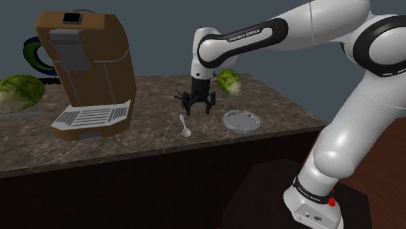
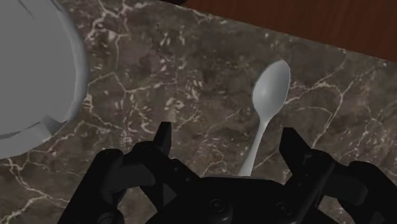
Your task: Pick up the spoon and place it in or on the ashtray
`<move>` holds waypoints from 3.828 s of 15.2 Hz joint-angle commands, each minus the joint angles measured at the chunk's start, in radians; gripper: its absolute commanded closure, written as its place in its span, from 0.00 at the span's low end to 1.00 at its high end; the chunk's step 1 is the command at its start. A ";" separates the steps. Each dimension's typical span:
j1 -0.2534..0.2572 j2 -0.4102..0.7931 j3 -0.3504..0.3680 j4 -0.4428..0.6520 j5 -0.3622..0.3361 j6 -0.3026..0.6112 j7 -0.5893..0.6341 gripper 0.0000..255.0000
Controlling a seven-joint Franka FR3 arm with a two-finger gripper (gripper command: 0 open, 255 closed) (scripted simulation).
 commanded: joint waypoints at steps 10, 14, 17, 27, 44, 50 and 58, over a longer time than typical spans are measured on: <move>0.007 0.225 0.008 0.133 -0.007 0.130 0.165 0.00; 0.011 0.238 0.011 0.114 -0.007 0.162 0.166 0.00; 0.011 0.238 0.011 0.114 -0.007 0.162 0.166 0.00; 0.011 0.236 0.011 0.112 -0.006 0.163 0.165 1.00; 0.006 0.185 0.008 0.239 -0.010 -0.013 0.193 1.00; 0.005 0.175 0.007 0.299 -0.012 -0.081 0.205 1.00; -0.063 -0.081 -0.068 0.023 0.034 -0.091 0.044 1.00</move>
